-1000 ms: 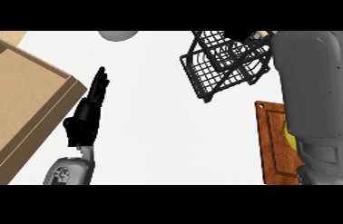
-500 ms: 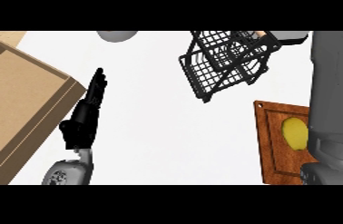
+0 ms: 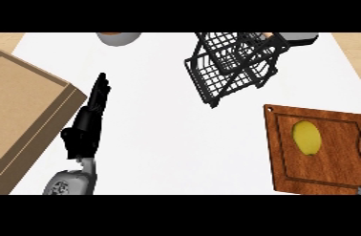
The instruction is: Pick the tomato from the cutting board and place it in the tiered basket
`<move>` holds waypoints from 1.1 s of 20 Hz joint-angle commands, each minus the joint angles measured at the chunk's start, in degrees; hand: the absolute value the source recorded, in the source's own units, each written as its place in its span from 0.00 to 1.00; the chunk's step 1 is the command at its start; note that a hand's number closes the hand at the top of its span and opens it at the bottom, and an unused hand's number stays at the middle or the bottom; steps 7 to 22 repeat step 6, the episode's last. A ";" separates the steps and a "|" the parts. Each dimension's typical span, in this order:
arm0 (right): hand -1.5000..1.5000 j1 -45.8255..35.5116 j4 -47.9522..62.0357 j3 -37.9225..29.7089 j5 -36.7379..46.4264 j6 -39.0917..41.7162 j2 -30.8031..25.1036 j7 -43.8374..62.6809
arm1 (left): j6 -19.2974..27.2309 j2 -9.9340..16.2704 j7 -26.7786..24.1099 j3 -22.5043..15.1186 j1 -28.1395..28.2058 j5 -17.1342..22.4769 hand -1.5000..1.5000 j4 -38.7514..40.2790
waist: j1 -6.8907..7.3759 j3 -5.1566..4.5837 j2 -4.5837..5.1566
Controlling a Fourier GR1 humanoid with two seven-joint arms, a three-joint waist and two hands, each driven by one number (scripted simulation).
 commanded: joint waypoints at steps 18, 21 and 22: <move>0.00 15.96 -0.04 -18.27 -19.00 15.27 -13.53 -8.05 | 1.55 -1.12 -0.08 -1.29 0.52 -1.83 0.50 -0.82 | -0.37 0.05 -0.02; 0.00 15.96 -0.04 -18.27 -19.00 15.27 -13.53 -8.05 | 1.55 -1.12 -0.08 -1.29 0.52 -1.83 0.50 -0.82 | -0.37 0.05 -0.02; 0.00 15.96 -0.04 -18.27 -19.00 15.27 -13.53 -8.05 | 1.55 -1.12 -0.08 -1.29 0.52 -1.83 0.50 -0.82 | -0.37 0.05 -0.02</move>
